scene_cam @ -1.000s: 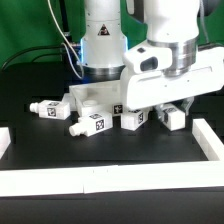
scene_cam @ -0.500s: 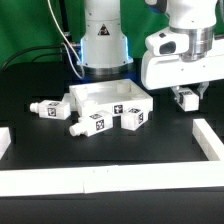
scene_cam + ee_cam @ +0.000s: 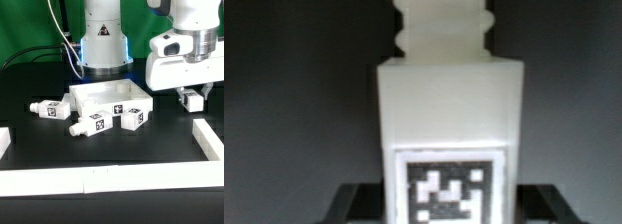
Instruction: Assemble one leg
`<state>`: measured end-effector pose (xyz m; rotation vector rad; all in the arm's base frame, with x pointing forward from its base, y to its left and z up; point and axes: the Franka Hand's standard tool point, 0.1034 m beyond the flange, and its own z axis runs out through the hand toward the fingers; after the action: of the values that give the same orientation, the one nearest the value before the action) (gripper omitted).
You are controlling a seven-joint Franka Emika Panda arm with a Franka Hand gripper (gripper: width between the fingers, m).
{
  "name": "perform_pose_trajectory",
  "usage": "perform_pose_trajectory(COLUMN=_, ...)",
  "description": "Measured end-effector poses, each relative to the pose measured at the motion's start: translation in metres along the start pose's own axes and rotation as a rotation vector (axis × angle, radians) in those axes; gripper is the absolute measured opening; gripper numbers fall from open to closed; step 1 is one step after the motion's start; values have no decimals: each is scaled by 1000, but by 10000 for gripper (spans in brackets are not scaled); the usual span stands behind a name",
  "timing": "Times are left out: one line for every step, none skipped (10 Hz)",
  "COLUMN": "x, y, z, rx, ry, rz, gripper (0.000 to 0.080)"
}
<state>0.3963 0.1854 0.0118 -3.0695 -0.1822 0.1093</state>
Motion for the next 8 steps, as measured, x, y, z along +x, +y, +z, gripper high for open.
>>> perform_pose_trajectory(x=-2, y=-8, z=1, rx=1, ry=3, rz=5, gripper=284)
perform_pose_trajectory(x=-6, y=-19, z=2, rx=0, ry=1, rz=-6, gripper=284)
perform_pose_trajectory(x=-8, y=-26, z=3, rx=0, ry=7, rz=-27, gripper=284)
perform_pose_trajectory(x=-7, y=-24, z=3, rx=1, ry=14, rz=-42, gripper=284)
perform_pose_trajectory(x=-6, y=-24, z=3, rx=1, ry=14, rz=-40, gripper=284)
perform_pose_trajectory(x=-6, y=-24, z=3, rx=1, ry=14, rz=-42, gripper=284)
perform_pose_trajectory(x=-6, y=-24, z=3, rx=1, ry=14, rz=-42, gripper=397)
perform_pose_trajectory(x=-5, y=-23, z=1, rx=1, ry=14, rz=-40, gripper=533)
